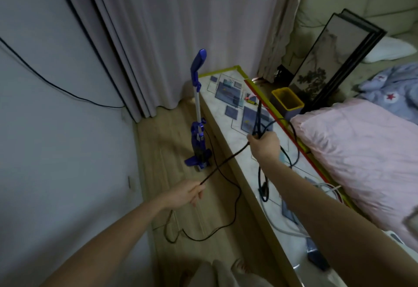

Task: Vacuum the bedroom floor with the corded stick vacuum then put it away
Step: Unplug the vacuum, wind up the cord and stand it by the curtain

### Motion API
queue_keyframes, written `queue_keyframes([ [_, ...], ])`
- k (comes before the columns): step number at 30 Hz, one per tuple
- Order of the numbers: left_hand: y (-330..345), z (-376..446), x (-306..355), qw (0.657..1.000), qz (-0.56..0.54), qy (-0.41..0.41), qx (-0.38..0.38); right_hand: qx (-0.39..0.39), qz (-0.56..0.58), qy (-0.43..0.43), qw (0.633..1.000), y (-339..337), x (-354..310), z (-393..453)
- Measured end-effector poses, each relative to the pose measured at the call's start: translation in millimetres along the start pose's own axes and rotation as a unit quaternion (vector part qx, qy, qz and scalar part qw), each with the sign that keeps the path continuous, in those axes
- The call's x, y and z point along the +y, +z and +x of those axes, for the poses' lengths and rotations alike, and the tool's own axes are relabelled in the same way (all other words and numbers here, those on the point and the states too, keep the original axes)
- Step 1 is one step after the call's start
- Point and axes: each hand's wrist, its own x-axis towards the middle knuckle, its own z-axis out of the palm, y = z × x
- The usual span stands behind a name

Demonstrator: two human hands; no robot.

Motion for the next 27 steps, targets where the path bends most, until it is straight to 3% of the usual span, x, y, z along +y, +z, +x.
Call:
queue_keyframes([
  [3,-21.1,-4.2,-7.0,0.997,0.07,-0.002,0.036,-0.025,-0.075,0.023,0.997,7.6,22.8,0.4],
  [6,-46.0,-8.8,-6.5,0.995,0.067,0.018,0.07,-0.111,-0.111,0.09,0.983,10.0,37.1,1.2],
  [8,-61.2,-9.4,-7.1,0.993,0.119,-0.009,0.016,-0.153,-0.058,0.135,0.977,11.1,40.3,2.2],
  [11,-69.0,-8.3,7.7,0.962,0.236,-0.065,-0.123,-0.175,0.066,0.176,0.966,14.0,27.1,2.5],
  [14,-62.3,-0.3,38.8,0.955,0.261,-0.008,-0.144,-0.183,0.07,0.088,0.977,20.7,1.5,-11.0],
  [17,-60.3,10.7,64.9,0.962,0.251,0.059,-0.089,-0.264,0.07,0.022,0.962,34.8,-15.6,-40.1],
  [20,-73.3,14.4,72.9,0.971,0.228,0.069,-0.035,-0.322,0.05,-0.043,0.944,42.4,-14.0,-60.0],
  [24,-84.9,8.6,73.1,0.984,0.161,0.079,-0.003,-0.364,0.105,-0.051,0.924,37.3,-15.9,-75.5],
  [27,-91.4,0.6,60.3,0.992,0.097,0.077,0.001,-0.341,0.096,-0.039,0.934,28.1,-15.1,-69.8],
])
